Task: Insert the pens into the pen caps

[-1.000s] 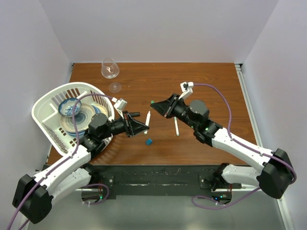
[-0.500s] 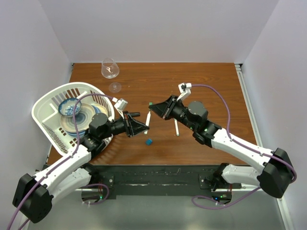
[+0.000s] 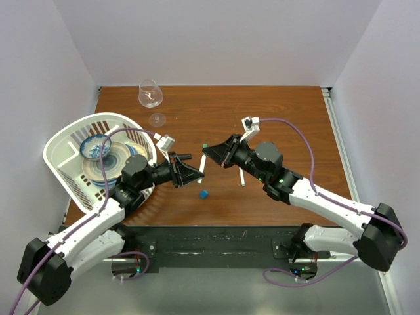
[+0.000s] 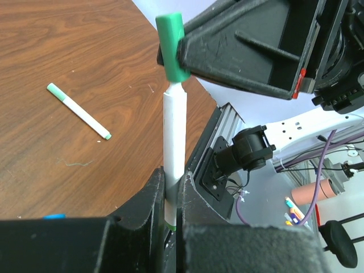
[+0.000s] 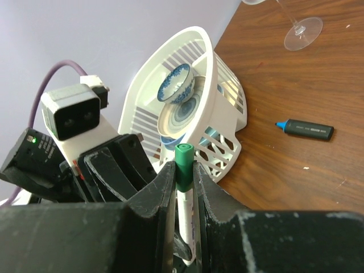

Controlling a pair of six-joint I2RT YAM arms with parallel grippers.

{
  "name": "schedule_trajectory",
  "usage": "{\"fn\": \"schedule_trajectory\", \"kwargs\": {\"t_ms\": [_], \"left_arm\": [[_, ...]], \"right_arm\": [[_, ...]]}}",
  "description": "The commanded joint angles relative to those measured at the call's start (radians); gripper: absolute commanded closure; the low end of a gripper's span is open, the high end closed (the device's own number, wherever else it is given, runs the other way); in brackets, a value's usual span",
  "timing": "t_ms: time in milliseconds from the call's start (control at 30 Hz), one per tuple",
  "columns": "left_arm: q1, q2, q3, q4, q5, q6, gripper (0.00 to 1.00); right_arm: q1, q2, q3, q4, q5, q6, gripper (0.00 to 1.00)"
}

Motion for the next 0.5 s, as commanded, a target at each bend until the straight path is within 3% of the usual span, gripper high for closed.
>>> {"fn": "schedule_trajectory", "kwargs": {"t_ms": [0, 200, 467], "left_arm": [[-0.006, -0.015, 0.044, 0.035, -0.014, 0.025, 1.0], [-0.006, -0.012, 0.05, 0.034, -0.037, 0.025, 1.0], [-0.006, -0.003, 0.064, 0.078, -0.045, 0.011, 1.0]], "right_arm": [[0.016, -0.042, -0.025, 0.018, 0.017, -0.033, 0.92], [0.022, -0.065, -0.051, 0.014, 0.02, -0.027, 0.89], [0.096, -0.084, -0.1, 0.084, 0.035, 0.037, 0.78]]}}
